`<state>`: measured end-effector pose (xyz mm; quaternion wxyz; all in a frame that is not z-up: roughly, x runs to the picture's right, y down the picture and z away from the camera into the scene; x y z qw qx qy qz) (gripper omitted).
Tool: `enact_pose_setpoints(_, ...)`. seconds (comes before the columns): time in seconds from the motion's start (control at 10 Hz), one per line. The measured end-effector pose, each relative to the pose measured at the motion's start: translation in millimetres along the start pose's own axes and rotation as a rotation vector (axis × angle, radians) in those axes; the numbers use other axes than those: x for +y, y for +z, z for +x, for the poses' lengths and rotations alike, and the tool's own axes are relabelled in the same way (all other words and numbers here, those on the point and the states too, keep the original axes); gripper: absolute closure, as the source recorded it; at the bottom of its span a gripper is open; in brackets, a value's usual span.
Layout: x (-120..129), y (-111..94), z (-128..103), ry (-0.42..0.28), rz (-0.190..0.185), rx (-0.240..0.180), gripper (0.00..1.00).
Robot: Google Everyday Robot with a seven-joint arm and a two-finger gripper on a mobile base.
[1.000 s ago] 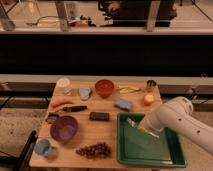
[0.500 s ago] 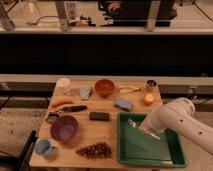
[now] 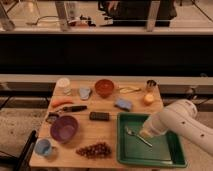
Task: Place fork in tray
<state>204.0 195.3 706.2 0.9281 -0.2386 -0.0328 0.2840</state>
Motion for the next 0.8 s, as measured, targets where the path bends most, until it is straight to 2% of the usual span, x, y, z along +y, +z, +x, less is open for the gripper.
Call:
enact_pose_setpoints(0.2,-1.0,-1.5,0.3,0.002,-0.001,0.003,0.64)
enact_pose_setpoints(0.4,-1.6,-3.7,4.5,0.000,0.005,0.010,0.45)
enact_pose_setpoints(0.8,-3.9,-7.6,9.9,0.005,0.012,0.018,0.42)
